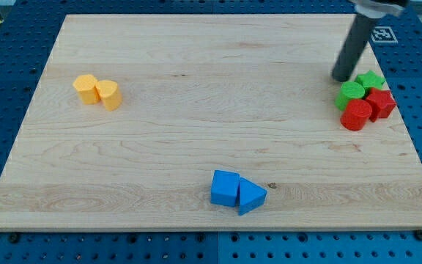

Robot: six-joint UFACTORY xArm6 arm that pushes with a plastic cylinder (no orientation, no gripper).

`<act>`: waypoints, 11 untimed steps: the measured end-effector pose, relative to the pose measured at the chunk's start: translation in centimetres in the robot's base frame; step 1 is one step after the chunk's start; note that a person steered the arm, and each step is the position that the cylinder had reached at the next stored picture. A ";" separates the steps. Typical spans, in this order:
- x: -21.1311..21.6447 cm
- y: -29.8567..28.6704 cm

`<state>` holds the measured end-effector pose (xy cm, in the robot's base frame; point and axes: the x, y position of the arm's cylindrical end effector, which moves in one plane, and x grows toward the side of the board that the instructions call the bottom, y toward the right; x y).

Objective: Separate the blue cube from the blue triangle

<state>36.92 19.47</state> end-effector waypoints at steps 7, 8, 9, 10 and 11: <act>6.9 -7.7; 7.7 -8.3; 12.2 -8.1; 15.9 -5.1; 21.2 -4.2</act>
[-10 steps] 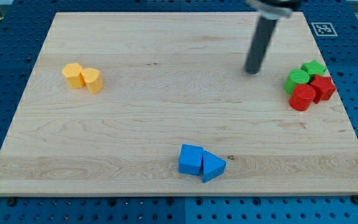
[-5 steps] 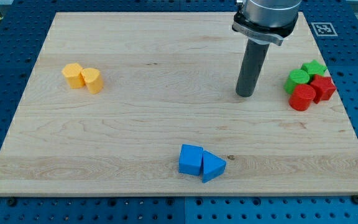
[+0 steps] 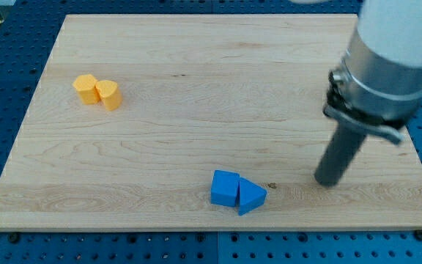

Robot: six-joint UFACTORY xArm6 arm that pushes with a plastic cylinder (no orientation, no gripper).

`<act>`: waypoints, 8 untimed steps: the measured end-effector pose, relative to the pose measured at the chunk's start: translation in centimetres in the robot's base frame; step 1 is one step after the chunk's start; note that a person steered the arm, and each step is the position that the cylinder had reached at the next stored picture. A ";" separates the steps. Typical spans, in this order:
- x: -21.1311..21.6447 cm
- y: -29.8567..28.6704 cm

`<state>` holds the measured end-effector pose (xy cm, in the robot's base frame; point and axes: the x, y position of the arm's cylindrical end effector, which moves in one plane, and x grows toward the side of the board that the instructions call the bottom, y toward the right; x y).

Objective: Separate the blue cube from the blue triangle

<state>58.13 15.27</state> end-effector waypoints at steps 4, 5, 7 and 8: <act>3.6 -10.0; 3.6 -12.9; 3.6 -15.6; 3.4 -15.5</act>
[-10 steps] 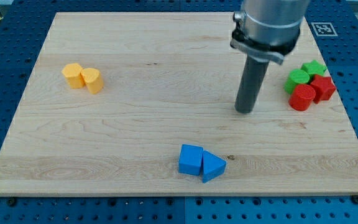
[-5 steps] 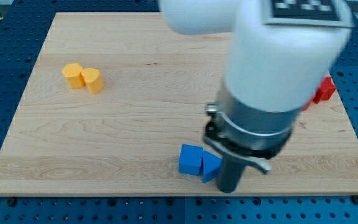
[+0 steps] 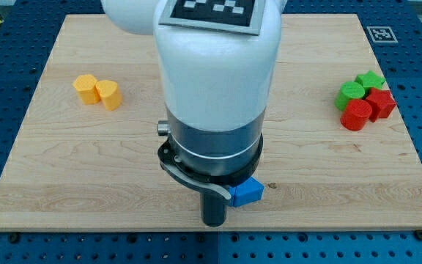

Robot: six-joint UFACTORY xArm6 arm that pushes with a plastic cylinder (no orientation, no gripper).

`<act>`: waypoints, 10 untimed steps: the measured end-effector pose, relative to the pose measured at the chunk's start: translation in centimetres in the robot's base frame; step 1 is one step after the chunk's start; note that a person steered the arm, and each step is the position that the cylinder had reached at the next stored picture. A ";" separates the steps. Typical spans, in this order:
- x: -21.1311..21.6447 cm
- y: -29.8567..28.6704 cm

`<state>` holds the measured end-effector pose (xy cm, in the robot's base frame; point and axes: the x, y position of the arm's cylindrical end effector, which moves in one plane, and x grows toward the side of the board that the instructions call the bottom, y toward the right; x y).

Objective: Separate the blue cube from the blue triangle

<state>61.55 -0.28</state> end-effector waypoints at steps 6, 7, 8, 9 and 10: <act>-11.5 4.8; -14.1 5.4; -16.3 5.8; -18.7 6.2; -21.1 6.5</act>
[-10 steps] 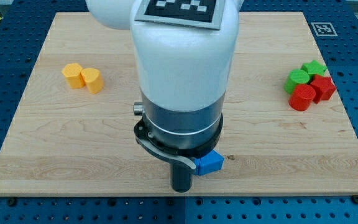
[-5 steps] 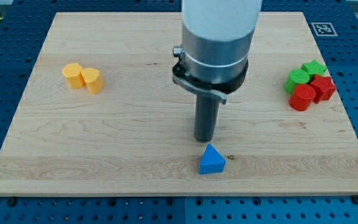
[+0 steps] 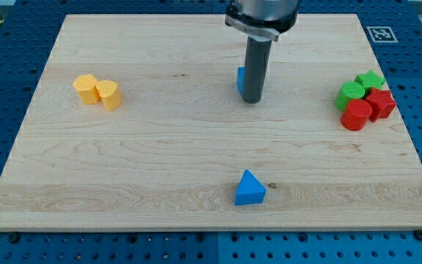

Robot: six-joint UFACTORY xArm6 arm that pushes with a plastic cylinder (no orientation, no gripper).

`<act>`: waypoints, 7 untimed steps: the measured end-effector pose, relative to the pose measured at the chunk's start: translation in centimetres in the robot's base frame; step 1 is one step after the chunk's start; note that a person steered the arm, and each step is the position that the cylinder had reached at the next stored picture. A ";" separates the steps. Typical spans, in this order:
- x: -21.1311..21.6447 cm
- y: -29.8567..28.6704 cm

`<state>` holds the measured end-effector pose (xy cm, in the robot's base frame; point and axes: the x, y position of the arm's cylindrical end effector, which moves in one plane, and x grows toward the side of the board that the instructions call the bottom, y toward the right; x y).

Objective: Separate the blue cube from the blue triangle

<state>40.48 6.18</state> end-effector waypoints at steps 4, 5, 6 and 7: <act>-8.2 -3.3; -10.0 -2.2; -10.6 0.5; -12.7 2.8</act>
